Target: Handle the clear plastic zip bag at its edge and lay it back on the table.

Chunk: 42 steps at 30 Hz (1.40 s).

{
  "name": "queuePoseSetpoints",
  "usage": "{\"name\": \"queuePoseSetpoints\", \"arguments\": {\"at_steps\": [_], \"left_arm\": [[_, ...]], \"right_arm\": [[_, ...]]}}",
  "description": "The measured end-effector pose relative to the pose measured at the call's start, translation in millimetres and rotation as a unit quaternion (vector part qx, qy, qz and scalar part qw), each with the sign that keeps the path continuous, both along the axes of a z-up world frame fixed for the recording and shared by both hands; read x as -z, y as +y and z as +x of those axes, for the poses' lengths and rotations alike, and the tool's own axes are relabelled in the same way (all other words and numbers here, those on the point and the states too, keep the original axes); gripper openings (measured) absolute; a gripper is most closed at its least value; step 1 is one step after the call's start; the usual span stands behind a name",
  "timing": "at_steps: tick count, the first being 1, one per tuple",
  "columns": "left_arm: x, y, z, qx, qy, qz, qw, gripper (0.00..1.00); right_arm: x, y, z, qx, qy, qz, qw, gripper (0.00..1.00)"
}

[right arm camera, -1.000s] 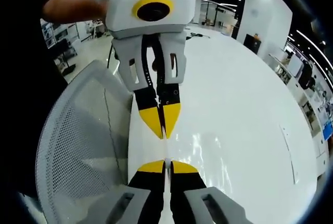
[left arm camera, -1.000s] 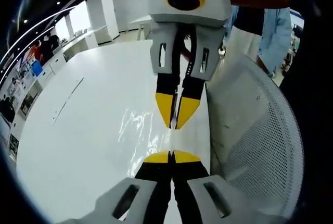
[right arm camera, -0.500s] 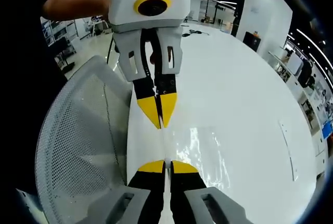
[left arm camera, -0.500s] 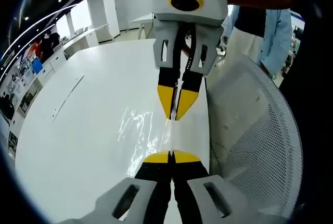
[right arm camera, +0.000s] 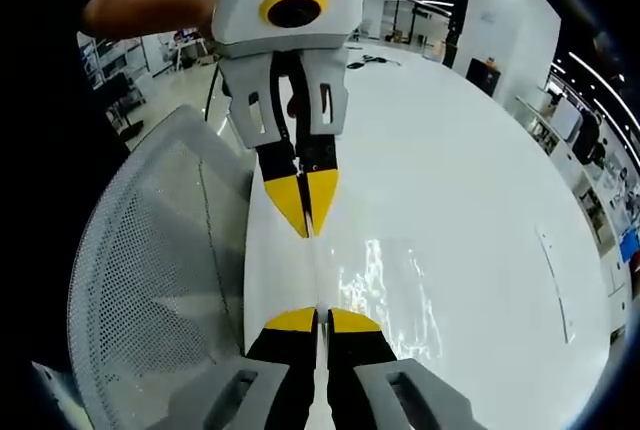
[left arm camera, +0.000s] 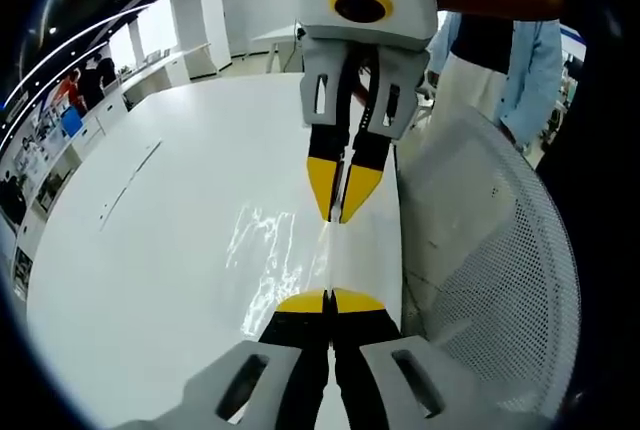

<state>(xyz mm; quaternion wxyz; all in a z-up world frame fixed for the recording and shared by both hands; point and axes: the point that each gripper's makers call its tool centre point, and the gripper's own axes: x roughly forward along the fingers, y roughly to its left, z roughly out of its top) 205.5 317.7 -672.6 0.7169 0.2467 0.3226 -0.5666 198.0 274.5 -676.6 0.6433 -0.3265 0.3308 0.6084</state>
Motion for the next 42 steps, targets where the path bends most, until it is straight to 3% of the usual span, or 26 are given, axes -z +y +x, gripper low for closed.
{"name": "queuePoseSetpoints", "arguments": {"at_steps": [42], "left_arm": [[3.1,-4.7,-1.0,0.000,0.010,0.003,0.9999,0.00]], "right_arm": [[10.7,-19.8,6.6,0.014,0.009,-0.011,0.9998,0.00]]}}
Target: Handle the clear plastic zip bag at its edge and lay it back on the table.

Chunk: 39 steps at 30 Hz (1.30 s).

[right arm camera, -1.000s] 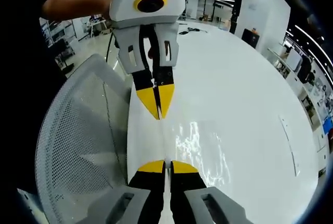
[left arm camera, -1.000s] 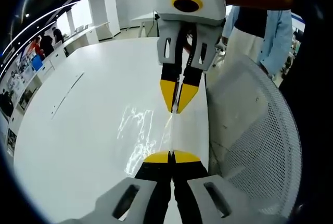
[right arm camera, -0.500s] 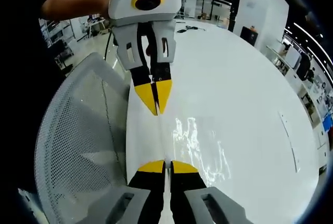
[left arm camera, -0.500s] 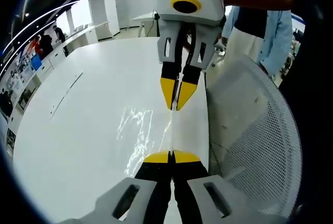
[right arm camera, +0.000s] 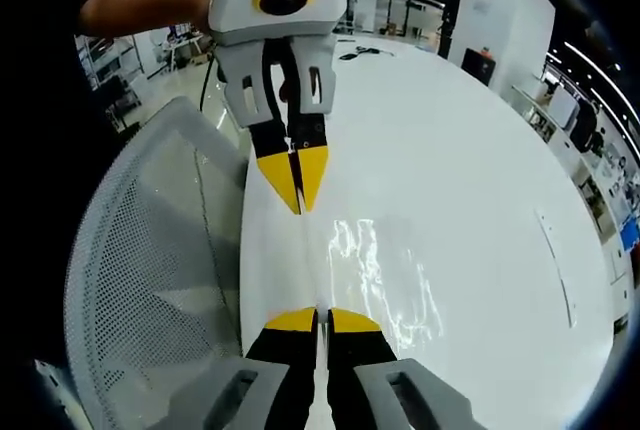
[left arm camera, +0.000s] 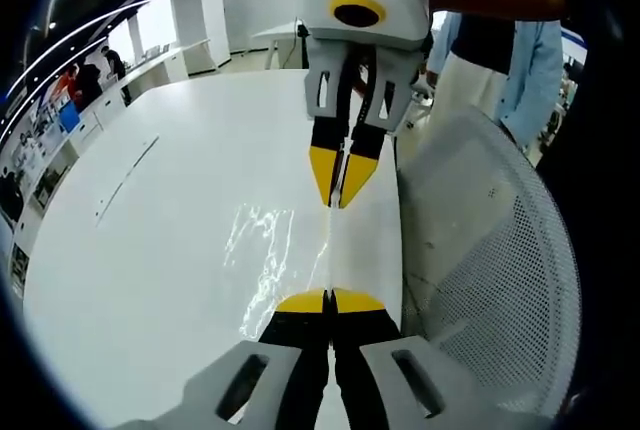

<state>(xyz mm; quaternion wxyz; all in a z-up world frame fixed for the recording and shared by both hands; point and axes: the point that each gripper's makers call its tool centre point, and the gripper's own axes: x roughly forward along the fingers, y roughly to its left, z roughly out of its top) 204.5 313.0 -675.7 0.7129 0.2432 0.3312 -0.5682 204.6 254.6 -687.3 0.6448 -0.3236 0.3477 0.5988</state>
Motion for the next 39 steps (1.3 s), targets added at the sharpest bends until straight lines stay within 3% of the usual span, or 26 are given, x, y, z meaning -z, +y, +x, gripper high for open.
{"name": "queuePoseSetpoints", "arguments": {"at_steps": [39], "left_arm": [[3.5,1.3,4.8,-0.003,0.005,0.004,1.0000,0.00]], "right_arm": [[9.5,-23.4,1.4,0.013,0.006,-0.015,0.9998,0.00]]}}
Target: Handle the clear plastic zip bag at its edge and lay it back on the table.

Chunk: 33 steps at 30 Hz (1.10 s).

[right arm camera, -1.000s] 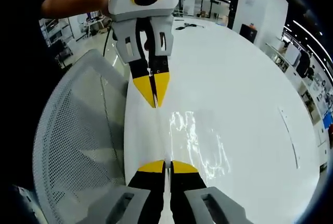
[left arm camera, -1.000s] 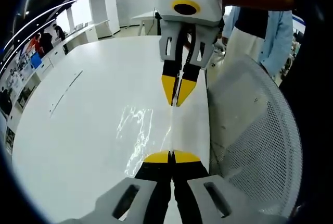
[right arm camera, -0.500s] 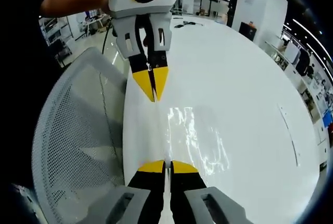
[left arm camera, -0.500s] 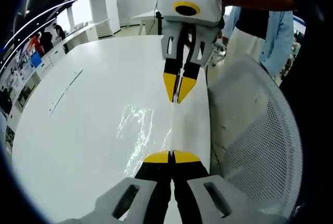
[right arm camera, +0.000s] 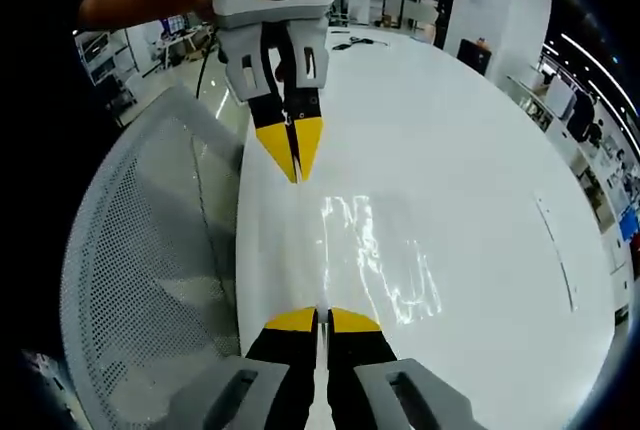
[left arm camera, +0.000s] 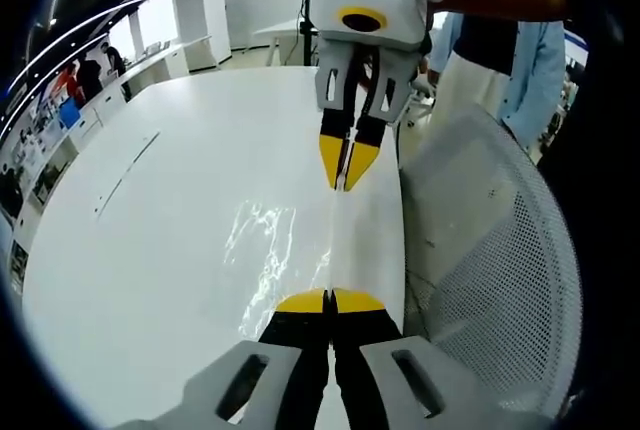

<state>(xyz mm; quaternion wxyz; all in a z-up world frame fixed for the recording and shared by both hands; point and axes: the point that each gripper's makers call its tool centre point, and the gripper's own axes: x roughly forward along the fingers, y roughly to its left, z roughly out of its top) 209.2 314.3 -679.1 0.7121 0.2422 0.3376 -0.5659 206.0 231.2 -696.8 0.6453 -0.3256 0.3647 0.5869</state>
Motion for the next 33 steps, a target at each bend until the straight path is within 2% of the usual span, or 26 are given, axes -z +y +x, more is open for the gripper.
{"name": "queuePoseSetpoints", "arguments": {"at_steps": [33], "left_arm": [[0.8,4.8,0.7,-0.007,0.004,0.000,1.0000,0.00]], "right_arm": [[3.4,-14.1,0.4,0.009,0.002,-0.017,0.9998,0.00]]}}
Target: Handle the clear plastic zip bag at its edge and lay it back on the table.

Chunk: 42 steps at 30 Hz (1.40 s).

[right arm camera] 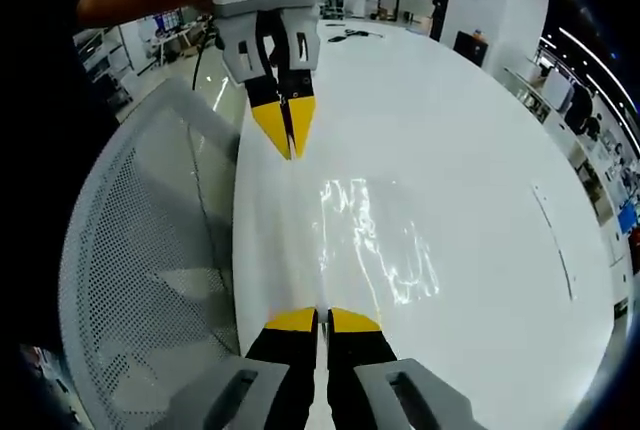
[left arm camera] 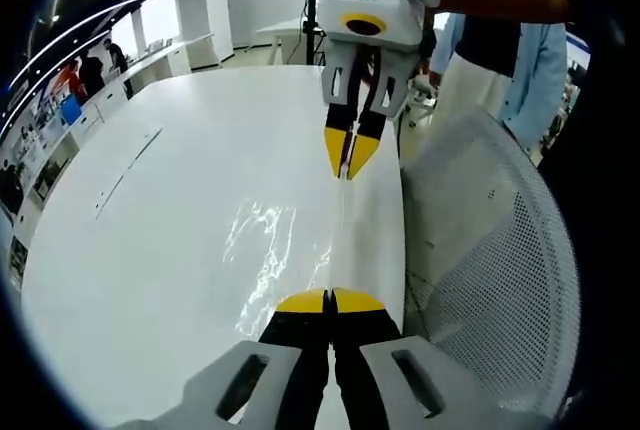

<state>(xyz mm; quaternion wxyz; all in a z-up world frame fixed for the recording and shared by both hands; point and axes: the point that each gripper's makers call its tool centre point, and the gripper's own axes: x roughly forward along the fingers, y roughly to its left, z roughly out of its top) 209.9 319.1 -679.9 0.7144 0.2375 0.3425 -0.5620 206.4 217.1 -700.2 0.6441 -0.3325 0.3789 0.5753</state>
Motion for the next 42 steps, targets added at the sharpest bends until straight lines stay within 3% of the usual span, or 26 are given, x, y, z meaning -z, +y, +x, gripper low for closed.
{"name": "queuePoseSetpoints", "arguments": {"at_steps": [15,19,20,22,23,25,30,33,42], "left_arm": [[0.1,0.6,1.5,-0.003,-0.004,0.000,1.0000,0.00],[1.5,0.2,2.4,0.007,-0.021,0.003,0.9998,0.00],[0.0,-1.4,2.7,0.018,-0.037,0.003,0.9992,0.00],[1.0,-1.3,1.2,0.020,-0.036,0.004,0.9991,0.00],[0.9,-1.1,2.4,0.025,-0.046,0.006,0.9986,0.00],[2.2,0.2,1.6,0.025,-0.040,0.006,0.9989,0.00],[1.9,-0.6,-1.4,0.034,-0.054,0.003,0.9980,0.00],[1.1,-0.5,2.0,0.038,-0.073,0.002,0.9966,0.00],[0.7,-5.1,-10.5,0.052,-0.084,0.002,0.9951,0.00]], "right_arm": [[-1.1,-6.6,4.7,0.004,-0.004,-0.006,1.0000,0.00],[0.6,-7.4,5.8,0.003,-0.006,-0.006,1.0000,0.00],[1.2,-7.8,6.2,0.000,-0.010,-0.007,0.9999,0.00],[0.8,-7.0,4.1,-0.002,-0.011,-0.009,0.9999,0.00],[-0.3,-6.0,2.2,-0.003,-0.012,-0.009,0.9999,0.00],[-2.7,-4.0,1.4,-0.012,-0.019,0.000,0.9998,0.01],[-14.3,7.5,-1.3,0.007,-0.004,0.031,0.9995,0.14],[-21.3,14.4,-3.2,0.003,-0.011,0.040,0.9991,0.14],[-37.8,31.8,0.0,-0.003,-0.017,0.054,0.9984,0.14]]}}
